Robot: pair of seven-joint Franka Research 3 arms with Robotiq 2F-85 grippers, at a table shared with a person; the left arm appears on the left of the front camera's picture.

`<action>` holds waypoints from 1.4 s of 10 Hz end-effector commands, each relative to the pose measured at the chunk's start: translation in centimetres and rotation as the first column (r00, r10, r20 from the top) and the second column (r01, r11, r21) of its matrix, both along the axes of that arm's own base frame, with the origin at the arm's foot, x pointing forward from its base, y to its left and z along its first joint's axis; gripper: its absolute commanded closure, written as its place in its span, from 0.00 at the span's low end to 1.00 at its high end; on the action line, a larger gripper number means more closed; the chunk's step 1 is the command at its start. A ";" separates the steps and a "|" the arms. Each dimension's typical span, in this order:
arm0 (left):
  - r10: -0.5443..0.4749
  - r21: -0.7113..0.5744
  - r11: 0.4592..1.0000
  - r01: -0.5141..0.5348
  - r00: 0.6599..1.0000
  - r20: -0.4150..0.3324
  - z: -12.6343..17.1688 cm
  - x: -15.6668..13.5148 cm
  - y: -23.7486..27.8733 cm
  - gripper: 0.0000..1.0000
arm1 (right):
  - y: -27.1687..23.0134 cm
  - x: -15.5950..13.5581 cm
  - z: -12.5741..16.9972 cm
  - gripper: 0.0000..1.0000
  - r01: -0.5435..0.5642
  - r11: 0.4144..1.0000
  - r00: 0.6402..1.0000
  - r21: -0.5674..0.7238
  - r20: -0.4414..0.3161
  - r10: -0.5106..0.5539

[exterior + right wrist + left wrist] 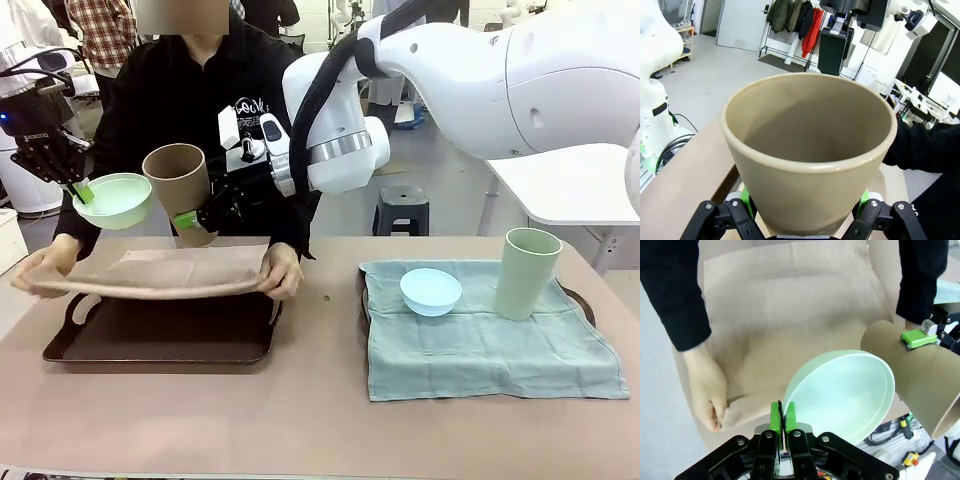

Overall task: Set up a tray with a mat and arrange the tableware.
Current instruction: Place the Picnic Bowl and Reusable plastic cup back onto the Handle tray in front of the human's position.

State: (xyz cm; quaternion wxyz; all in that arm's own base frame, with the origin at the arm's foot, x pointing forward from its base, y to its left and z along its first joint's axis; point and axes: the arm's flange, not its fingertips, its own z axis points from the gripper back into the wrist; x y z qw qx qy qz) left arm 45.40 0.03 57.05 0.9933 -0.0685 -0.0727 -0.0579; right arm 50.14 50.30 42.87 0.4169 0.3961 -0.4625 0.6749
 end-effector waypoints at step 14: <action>-0.002 0.002 1.000 0.002 1.000 0.011 0.2 -0.1 -0.2 1.00 | 0.0 -0.1 0.2 1.00 -0.009 1.000 1.000 0.006 0.001 0.009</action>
